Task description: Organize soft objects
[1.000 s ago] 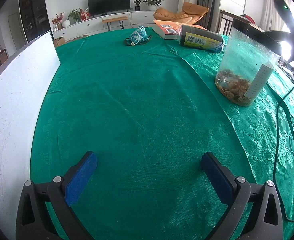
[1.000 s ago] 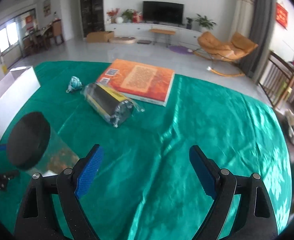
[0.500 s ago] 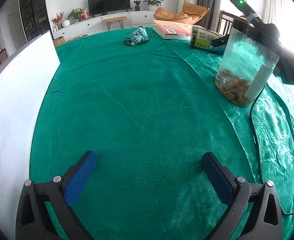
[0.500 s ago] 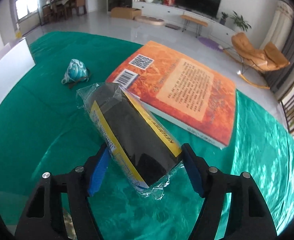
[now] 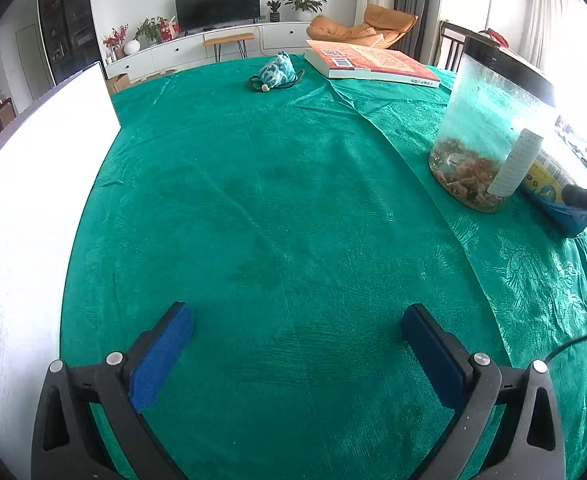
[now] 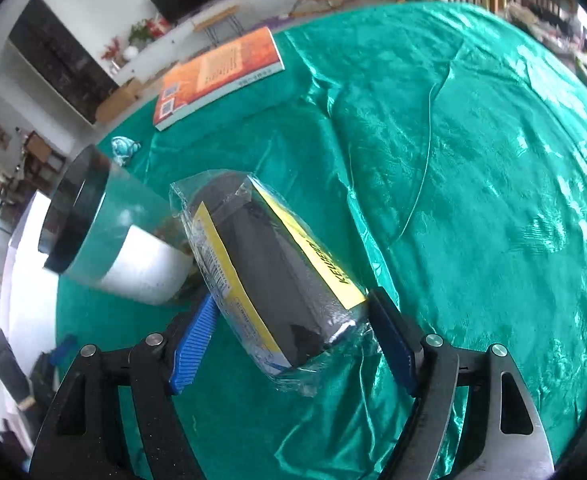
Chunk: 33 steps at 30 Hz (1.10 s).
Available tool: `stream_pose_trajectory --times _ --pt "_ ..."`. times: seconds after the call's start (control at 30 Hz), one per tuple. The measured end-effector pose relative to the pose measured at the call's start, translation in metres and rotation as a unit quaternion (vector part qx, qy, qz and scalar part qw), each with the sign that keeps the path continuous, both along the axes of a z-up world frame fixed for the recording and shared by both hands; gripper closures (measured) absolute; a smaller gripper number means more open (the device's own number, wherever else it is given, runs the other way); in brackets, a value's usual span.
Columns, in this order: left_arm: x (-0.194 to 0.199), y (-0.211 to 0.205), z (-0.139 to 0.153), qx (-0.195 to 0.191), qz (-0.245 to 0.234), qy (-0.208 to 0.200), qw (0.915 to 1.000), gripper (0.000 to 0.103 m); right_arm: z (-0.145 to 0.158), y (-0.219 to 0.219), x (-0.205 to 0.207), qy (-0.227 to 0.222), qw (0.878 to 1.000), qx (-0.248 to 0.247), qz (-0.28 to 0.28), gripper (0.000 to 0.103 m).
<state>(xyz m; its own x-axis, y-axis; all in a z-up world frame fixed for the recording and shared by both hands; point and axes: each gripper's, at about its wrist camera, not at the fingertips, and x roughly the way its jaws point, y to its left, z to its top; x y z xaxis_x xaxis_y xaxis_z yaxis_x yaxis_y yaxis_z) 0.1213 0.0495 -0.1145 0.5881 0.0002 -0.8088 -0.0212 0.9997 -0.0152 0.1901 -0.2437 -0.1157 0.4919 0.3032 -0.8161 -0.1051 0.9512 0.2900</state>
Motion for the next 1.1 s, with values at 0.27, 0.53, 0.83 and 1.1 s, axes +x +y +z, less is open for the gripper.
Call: stream_pose_trajectory --times 0.27,0.53,0.83,1.1 --pt "0.000 0.000 0.000 0.001 0.000 0.000 1.0000 0.000 -0.024 0.032 -0.048 -0.090 0.991 -0.099 0.010 0.021" --pt "0.000 0.000 0.001 0.001 0.000 0.000 1.0000 0.000 -0.032 0.043 -0.044 -0.083 0.988 -0.126 0.018 0.016" --pt "0.000 0.000 0.000 0.001 0.000 0.000 1.0000 0.000 -0.032 0.041 -0.043 -0.082 0.989 -0.120 0.019 0.015" --pt "0.000 0.000 0.000 0.001 0.000 0.000 1.0000 0.000 -0.032 0.041 -0.043 -0.082 0.989 -0.121 0.019 0.015"
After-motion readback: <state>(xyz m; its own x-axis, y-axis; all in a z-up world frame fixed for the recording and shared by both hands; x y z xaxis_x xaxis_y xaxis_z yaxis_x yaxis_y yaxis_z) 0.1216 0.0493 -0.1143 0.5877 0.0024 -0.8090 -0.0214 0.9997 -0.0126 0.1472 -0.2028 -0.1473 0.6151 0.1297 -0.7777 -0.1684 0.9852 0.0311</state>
